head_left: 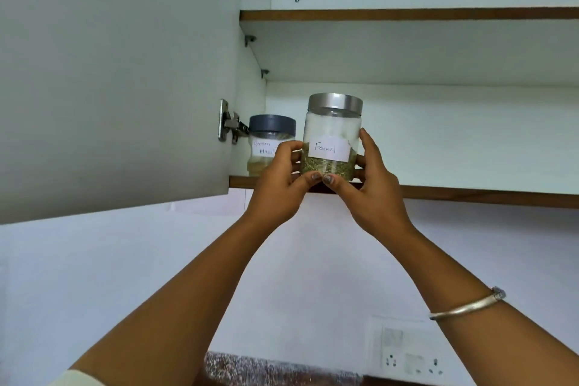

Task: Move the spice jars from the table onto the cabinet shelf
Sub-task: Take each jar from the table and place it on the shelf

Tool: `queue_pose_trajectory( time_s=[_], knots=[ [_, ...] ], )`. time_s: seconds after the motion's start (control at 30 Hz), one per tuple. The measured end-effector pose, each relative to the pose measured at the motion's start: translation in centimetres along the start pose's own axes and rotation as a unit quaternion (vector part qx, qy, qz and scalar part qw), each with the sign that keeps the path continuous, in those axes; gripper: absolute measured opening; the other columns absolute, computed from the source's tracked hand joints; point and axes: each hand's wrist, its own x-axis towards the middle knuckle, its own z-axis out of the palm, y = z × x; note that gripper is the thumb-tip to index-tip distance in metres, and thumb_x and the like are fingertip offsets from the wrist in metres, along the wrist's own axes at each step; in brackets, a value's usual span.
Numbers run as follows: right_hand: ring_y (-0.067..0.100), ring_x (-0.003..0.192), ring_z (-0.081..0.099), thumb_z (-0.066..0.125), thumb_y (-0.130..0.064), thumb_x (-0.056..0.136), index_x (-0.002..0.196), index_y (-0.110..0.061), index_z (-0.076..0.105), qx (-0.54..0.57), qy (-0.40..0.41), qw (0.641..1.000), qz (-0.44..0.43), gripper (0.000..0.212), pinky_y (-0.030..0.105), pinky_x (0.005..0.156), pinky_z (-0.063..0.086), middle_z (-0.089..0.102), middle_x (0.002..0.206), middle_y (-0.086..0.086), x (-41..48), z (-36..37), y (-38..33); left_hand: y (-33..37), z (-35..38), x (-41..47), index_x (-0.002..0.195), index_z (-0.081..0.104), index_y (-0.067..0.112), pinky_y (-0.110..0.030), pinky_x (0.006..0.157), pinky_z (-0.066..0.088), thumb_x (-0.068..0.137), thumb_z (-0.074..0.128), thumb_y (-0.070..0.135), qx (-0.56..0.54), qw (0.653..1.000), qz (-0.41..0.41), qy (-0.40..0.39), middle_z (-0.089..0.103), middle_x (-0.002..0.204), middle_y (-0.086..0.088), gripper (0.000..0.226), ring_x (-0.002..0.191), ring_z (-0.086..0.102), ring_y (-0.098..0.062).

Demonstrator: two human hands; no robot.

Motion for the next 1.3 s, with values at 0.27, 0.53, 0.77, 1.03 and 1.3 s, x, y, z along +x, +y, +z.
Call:
queue_pose_trajectory(
  time_s=[0.27,0.53,0.77,1.03,1.3],
  knots=[
    [0.014,0.097,0.059,0.07,-0.048,0.076,0.143,-0.036,0.018,-0.102,-0.01,0.995,0.009,0.086,0.027,0.072,0.043,0.059,0.118,-0.009,2.2,1.5,1.9,-2.6,1.1,1.5,0.131,0.049,0.009,-0.018,0.086,0.049,0.086,0.064,0.014,0.1,0.992,0.034,0.074,0.052,0.121,-0.007,0.048,0.103,0.059,-0.014],
    [0.034,0.104,0.054,0.06,-0.04,0.084,0.144,-0.022,0.017,-0.232,-0.057,0.97,0.051,0.076,0.032,0.074,0.038,0.046,0.124,0.015,3.2,2.4,1.3,-3.6,1.5,1.6,0.119,0.062,0.014,-0.016,0.078,0.042,0.086,0.064,0.019,0.208,0.969,0.075,0.114,0.063,0.103,-0.008,0.033,0.088,0.059,-0.013],
    [0.031,0.089,0.06,0.054,-0.035,0.087,0.12,-0.009,0.035,-0.287,-0.047,0.955,0.065,0.046,0.031,0.064,0.037,0.062,0.105,0.011,3.0,3.1,0.6,-3.5,1.8,2.0,0.101,0.065,0.007,-0.019,0.071,0.043,0.084,0.066,0.021,0.252,0.957,0.043,0.14,0.066,0.096,-0.006,0.022,0.078,0.059,-0.01],
    [0.028,0.077,0.058,0.043,-0.031,0.092,0.097,-0.008,0.036,-0.326,-0.038,0.942,0.068,0.024,0.034,0.068,0.032,0.063,0.094,0.008,2.4,3.9,-0.2,-2.8,1.9,1.7,0.096,0.063,0.004,-0.03,0.071,0.045,0.085,0.058,0.023,0.306,0.946,0.033,0.102,0.064,0.095,-0.01,0.023,0.087,0.058,-0.022],
    [0.03,0.099,0.056,0.038,-0.034,0.096,0.115,-0.003,0.045,-0.364,-0.065,0.927,0.063,0.037,0.037,0.081,0.037,0.056,0.112,0.013,2.0,3.7,-0.1,-2.5,2.1,1.5,0.109,0.055,0.001,-0.023,0.074,0.035,0.087,0.055,0.018,0.299,0.953,0.001,0.053,0.054,0.108,-0.015,0.029,0.097,0.05,-0.024]
  ],
)
